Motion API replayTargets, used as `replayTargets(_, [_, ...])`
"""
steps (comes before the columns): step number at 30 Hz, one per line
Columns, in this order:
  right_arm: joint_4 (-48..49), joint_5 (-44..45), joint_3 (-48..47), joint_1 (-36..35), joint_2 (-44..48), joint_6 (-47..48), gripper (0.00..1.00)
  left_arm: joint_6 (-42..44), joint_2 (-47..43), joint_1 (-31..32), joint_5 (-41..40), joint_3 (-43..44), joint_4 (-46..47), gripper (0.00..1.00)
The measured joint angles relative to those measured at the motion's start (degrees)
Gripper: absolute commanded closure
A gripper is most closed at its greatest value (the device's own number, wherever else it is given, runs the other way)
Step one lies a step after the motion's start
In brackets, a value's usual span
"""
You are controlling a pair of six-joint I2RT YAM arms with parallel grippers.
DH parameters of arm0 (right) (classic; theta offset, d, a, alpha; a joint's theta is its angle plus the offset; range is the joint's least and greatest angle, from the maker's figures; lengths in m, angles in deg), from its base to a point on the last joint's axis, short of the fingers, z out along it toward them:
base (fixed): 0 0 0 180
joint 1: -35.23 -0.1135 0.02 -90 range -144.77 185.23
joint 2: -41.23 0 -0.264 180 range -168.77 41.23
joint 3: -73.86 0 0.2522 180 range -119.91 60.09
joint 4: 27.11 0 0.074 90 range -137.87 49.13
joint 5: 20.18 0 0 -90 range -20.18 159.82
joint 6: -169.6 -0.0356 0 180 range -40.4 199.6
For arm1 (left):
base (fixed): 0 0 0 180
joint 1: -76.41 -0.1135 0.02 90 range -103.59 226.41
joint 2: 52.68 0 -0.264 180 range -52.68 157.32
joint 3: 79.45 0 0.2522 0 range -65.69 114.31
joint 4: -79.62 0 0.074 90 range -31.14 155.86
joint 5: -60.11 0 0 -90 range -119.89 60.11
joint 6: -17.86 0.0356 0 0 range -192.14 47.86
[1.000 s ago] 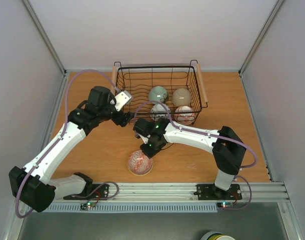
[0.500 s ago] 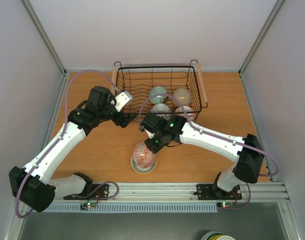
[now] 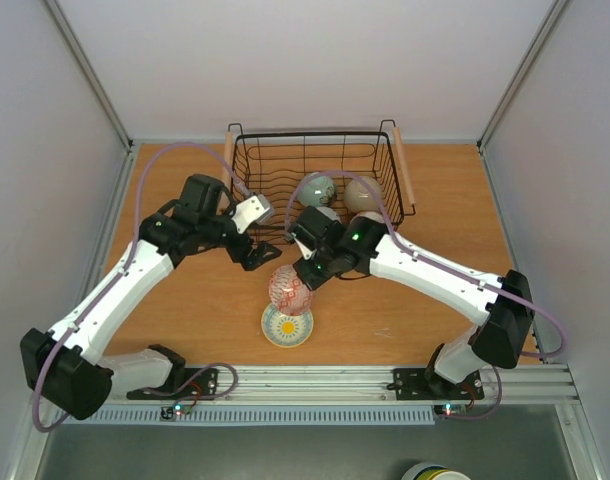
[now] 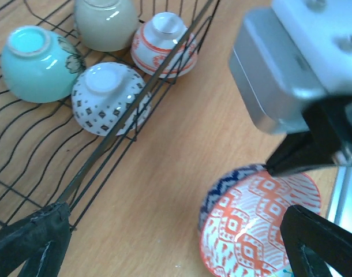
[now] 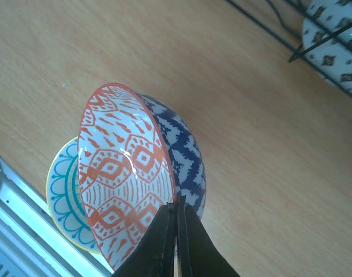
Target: Load the bowls into the dish rack
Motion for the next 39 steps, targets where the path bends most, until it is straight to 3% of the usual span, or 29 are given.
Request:
replayTargets(23, [-6.8, 5.1, -14.3, 3.5, 3.1, 7.1, 0.99, 2.3, 5.7, 2.8, 3.3, 1.6, -3.7, 0.01])
replayTargets(31, [-6.6, 5.0, -17.2, 3.5, 2.5, 8.2, 0.99, 1.3, 6.3, 3.4, 3.3, 1.6, -3.2, 0.09])
replayTargets(39, [-6.6, 4.9, -17.1, 3.5, 1.3, 8.4, 0.99, -0.8, 6.3, 3.4, 2.8, 1.6, -1.0, 0.10])
